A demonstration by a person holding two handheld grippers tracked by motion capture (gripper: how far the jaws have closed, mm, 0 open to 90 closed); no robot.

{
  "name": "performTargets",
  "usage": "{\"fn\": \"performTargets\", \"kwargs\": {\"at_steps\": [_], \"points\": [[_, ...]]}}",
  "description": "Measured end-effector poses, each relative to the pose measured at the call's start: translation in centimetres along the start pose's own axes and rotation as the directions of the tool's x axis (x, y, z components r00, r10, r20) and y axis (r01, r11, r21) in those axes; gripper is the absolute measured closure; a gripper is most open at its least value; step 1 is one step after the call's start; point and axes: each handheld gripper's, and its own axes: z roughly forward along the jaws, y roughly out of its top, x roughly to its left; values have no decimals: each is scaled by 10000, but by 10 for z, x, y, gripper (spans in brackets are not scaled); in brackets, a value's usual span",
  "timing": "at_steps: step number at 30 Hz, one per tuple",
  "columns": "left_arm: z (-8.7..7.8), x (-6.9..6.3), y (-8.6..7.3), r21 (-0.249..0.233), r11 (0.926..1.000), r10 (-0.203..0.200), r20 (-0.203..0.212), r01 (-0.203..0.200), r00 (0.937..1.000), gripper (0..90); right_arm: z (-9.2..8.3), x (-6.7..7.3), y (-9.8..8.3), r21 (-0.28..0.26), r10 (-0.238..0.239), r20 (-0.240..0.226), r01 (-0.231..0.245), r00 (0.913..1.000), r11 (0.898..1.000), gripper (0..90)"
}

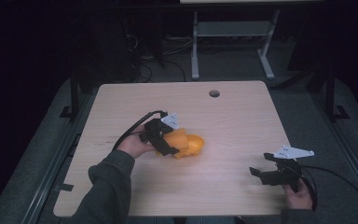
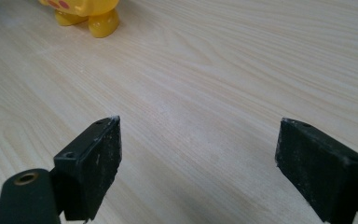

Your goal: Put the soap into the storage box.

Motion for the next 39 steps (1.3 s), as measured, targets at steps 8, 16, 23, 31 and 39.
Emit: {"fn": "performTargets", "kwargs": {"at_steps": [8, 16, 23, 31, 39], "points": [[6, 2, 6, 52, 9999, 114, 51, -114, 9999, 208, 0, 1, 0, 29, -5, -5, 5, 10000, 10000, 139], [9, 3, 19, -21, 9994, 359, 109, -359, 9993, 208, -1, 0, 0, -14, -26, -5, 26, 10000, 10000, 140], [15, 3, 26, 61, 9987, 504, 216, -506, 9985, 207, 0, 0, 1, -10, -4, -22, 4, 10000, 10000, 139], [21, 4, 36, 36, 9975, 698, 341, -700, 9970, 208, -1, -1, 0, -34, -34, -28, 34, 10000, 10000, 139], [30, 7, 36, 228, 9974, 679, 468, -690, 9966, 208, 0, -1, 0, -18, -28, -27, 28, 10000, 10000, 139]]}}
